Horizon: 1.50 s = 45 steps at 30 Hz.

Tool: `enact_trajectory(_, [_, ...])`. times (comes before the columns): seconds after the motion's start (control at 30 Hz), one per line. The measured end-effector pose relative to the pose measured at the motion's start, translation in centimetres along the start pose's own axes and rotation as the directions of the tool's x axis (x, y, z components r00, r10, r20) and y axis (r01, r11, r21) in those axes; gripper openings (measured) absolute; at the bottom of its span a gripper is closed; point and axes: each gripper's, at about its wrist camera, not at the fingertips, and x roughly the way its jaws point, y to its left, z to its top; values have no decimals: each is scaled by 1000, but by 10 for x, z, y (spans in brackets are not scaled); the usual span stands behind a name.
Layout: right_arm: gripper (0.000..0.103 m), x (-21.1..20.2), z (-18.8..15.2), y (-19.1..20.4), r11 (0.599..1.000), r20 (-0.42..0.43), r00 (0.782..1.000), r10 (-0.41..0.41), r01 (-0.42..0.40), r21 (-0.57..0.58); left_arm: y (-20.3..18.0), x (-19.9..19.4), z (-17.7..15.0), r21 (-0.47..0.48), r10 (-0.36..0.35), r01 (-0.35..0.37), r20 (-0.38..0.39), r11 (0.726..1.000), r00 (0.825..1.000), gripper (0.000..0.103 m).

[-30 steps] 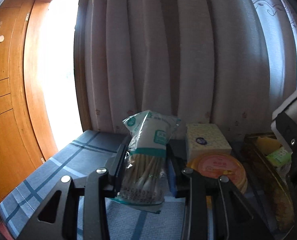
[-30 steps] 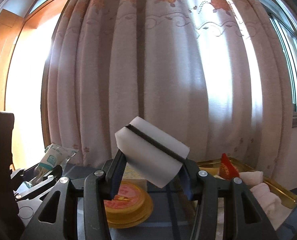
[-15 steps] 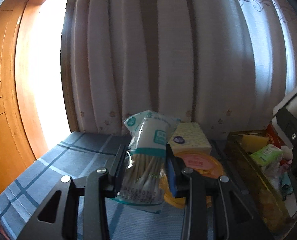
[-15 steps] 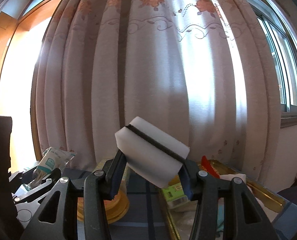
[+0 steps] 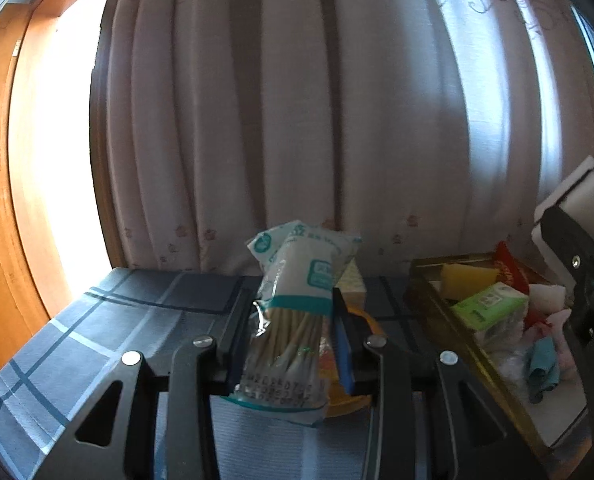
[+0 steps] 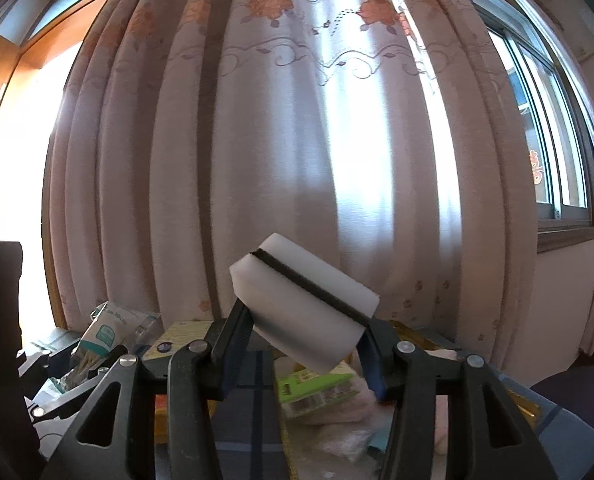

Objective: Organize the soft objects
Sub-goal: 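Carry the sponge in the right tool while the left tool carries the swab pack to the tray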

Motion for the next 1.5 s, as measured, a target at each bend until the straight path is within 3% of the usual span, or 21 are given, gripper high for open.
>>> enact_trajectory(0.73, [52, -6, 0, -60, 996, -8, 996, -93, 93, -3, -37, -9, 0, 19, -83, 82, 14, 996, 996, 35])
enact_trajectory(1.17, [52, 1, 1, -110, 983, -32, 983, -183, 184, 29, -56, -14, -3, 37, -120, 119, 19, 992, 993, 35])
enact_trajectory(1.5, [52, 4, 4, -130, 969, -12, 969, -245, 245, -37, -84, -31, 0, 52, -224, 222, 27, 974, 974, 35])
